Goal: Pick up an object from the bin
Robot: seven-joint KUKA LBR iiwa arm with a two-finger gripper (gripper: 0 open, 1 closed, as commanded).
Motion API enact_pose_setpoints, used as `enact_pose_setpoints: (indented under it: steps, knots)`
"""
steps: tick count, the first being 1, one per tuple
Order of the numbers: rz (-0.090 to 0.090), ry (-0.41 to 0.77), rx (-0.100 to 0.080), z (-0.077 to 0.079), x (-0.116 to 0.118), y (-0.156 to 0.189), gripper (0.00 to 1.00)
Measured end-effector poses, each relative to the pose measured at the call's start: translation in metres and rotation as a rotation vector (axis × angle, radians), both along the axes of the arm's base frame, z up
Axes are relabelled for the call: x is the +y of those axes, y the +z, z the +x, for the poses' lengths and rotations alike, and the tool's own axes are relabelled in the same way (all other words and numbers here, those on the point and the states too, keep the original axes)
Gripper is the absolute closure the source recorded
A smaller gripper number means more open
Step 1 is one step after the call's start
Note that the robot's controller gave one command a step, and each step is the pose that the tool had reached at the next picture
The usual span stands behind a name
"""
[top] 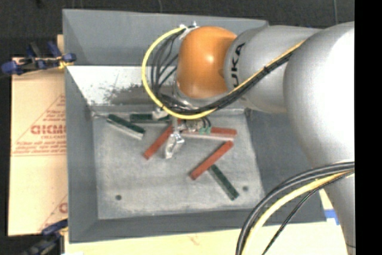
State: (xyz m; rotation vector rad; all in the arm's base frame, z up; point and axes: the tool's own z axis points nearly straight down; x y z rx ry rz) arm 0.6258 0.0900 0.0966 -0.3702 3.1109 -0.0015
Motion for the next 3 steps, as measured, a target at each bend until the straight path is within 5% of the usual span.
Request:
enact_pose_setpoints:
  steps: [1,2,3]
  knots:
    - [-0.002,0.329,0.003,0.022,0.002,0.018,0.0]
    - [-0.004,0.562,-0.005,0.013,-0.001,-0.01,0.0]
    - [-0.005,0.364,0.013,0.019,-0.015,-0.016,1.0]
